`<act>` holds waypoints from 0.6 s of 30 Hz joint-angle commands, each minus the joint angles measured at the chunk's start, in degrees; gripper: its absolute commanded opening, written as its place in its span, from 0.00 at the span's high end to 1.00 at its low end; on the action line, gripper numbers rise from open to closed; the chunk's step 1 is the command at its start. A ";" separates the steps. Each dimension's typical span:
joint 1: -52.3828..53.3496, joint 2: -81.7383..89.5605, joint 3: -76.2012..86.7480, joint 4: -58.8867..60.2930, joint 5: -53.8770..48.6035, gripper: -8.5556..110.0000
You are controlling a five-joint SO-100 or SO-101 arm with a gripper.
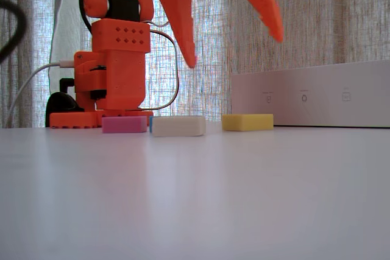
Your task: Grasp the yellow cuboid and put it in the bin.
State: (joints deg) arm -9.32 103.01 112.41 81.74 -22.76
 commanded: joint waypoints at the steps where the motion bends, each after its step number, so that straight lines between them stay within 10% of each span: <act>1: -0.53 -0.97 1.23 -3.87 0.35 0.60; 18: -8.26 -5.27 6.33 -8.35 9.76 0.60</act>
State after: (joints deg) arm -16.26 98.61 119.62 73.56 -13.89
